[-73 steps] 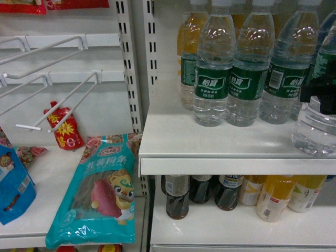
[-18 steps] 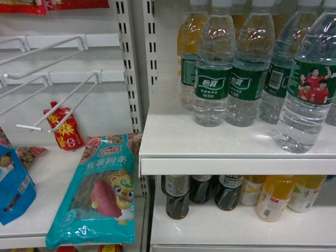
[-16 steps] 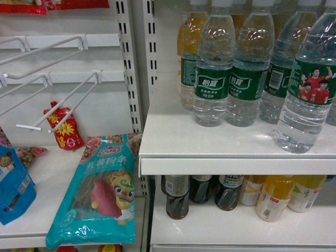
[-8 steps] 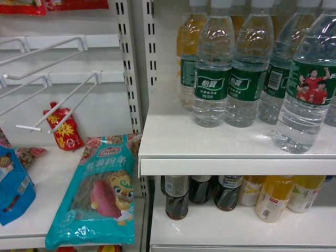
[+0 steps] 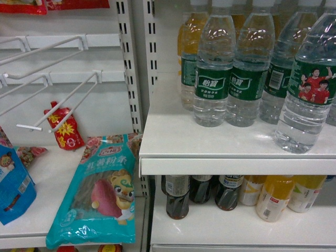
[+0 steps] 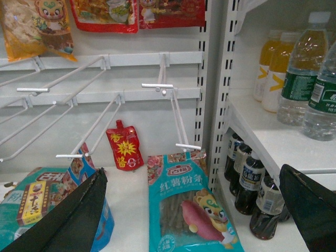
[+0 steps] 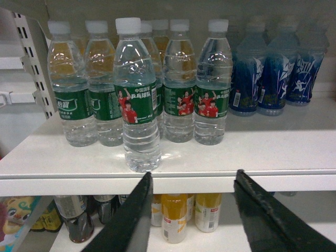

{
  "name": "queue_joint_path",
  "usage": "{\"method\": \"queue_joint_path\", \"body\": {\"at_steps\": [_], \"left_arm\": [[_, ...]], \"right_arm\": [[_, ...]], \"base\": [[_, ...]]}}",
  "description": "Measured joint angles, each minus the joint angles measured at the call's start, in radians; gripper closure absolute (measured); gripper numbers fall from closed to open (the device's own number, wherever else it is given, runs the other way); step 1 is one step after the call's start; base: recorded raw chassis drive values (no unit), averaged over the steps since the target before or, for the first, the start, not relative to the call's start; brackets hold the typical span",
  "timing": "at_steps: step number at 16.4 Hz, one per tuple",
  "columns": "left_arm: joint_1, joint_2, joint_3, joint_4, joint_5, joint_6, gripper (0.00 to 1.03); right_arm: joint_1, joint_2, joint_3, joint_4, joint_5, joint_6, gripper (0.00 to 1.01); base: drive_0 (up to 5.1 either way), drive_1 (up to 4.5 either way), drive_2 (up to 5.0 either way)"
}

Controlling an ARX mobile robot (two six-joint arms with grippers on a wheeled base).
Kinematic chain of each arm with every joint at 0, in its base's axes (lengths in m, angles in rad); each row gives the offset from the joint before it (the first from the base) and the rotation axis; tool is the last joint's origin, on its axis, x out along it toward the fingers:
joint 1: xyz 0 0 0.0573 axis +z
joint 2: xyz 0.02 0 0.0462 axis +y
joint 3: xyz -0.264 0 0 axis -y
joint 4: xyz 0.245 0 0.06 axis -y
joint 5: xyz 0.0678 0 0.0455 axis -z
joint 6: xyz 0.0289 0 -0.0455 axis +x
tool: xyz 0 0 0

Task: Move water from second to third shelf

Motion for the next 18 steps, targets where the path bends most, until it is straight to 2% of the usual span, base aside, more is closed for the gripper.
{"method": "queue_joint_path", "body": {"at_steps": [3,5,18], "left_arm": [[0.000,0.000,0.000,0.000,0.000,0.000,0.05],[0.000,0.000,0.000,0.000,0.000,0.000,0.05],[0.000,0.000,0.000,0.003,0.000,0.000,0.05]], "right_arm": [[0.000,0.000,0.000,0.000,0.000,0.000,0.29],[0.000,0.000,0.000,0.000,0.000,0.000,0.05],[0.000,0.000,0.000,0.003,0.000,0.000,0.03]], "base": [[0.0,0.00,0.0],[0.0,0.00,0.0],[0.0,0.00,0.0]]}}
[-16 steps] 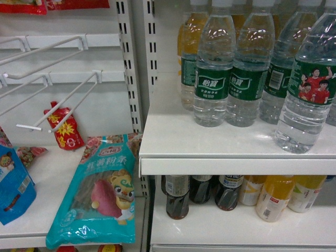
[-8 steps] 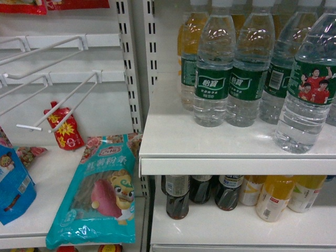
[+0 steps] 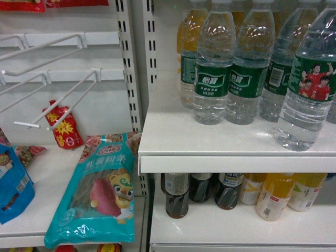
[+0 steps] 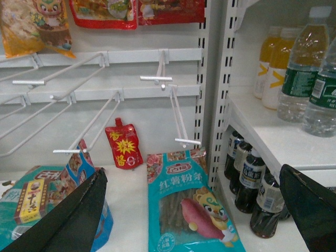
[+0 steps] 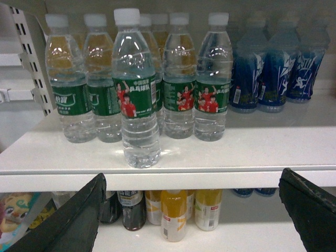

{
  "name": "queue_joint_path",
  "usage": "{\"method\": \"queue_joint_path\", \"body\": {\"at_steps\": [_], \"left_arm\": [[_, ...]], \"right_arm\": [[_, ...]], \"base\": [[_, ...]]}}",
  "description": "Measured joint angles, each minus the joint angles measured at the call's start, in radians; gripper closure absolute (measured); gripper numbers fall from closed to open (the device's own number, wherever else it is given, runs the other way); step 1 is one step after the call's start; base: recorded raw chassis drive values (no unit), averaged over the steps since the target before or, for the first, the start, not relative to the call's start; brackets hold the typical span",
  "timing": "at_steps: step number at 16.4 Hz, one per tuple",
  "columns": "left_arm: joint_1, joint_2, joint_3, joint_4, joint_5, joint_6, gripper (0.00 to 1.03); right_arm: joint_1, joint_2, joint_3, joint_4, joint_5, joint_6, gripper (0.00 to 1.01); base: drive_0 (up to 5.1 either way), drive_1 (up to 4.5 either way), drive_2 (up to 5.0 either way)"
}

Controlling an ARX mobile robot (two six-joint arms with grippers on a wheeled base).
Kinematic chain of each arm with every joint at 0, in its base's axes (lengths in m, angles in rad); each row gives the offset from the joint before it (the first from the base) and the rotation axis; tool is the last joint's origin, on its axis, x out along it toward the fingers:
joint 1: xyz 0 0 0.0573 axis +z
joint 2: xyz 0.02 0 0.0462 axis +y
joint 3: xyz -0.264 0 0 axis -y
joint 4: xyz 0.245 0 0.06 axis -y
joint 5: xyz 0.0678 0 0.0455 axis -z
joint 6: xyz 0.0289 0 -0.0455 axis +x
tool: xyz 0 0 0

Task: Move water from second to third shelf

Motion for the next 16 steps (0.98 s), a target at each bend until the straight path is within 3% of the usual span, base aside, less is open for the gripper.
{"method": "queue_joint_path", "body": {"at_steps": [16], "left_arm": [[0.000,0.000,0.000,-0.007,0.002,0.000,0.05]], "right_arm": [[0.000,0.000,0.000,-0.007,0.000,-0.003,0.03]], "base": [[0.0,0.00,0.0]]}}
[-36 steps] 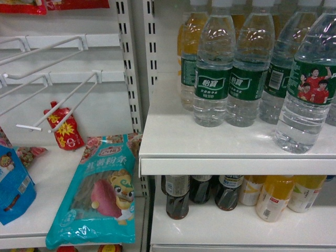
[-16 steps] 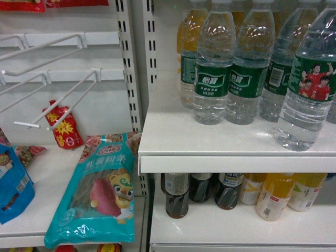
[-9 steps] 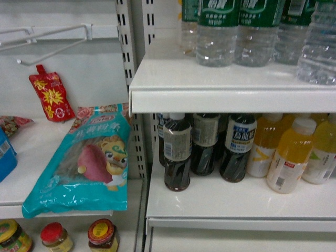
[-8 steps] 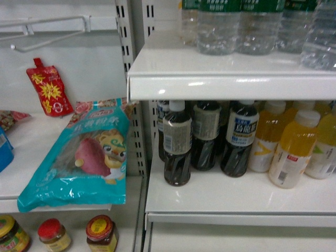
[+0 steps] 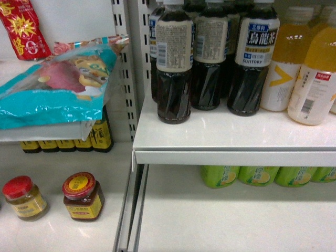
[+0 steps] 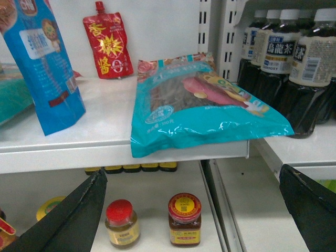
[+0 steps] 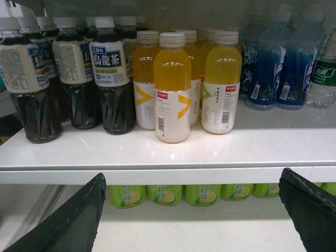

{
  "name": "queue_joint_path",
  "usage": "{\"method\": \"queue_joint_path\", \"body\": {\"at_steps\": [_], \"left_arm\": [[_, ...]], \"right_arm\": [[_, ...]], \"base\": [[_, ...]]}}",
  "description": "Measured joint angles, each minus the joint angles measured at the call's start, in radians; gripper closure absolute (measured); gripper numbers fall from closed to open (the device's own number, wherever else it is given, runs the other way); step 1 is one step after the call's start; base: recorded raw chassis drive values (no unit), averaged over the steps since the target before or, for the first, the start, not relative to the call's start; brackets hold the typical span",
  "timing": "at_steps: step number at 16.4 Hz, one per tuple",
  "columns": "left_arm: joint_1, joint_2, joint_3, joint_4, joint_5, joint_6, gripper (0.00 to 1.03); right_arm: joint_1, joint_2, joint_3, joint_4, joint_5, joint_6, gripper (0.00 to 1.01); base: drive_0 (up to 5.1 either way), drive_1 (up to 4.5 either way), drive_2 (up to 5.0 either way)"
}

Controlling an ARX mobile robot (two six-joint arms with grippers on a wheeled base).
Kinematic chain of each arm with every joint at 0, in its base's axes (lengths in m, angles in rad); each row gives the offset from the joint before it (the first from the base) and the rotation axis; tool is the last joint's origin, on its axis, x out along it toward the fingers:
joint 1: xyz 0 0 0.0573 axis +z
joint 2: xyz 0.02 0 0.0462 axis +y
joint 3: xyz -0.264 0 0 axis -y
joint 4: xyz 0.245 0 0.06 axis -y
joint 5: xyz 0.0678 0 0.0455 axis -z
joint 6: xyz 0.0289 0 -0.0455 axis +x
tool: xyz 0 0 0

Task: Move water from second to third shelf

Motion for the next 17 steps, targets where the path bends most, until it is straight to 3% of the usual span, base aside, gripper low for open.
{"method": "queue_joint_path", "body": {"at_steps": [17], "left_arm": [[0.000,0.000,0.000,0.002,-0.002,0.000,0.05]], "right_arm": [[0.000,0.000,0.000,0.003,0.000,0.000,0.03]], "base": [[0.0,0.00,0.0]]}}
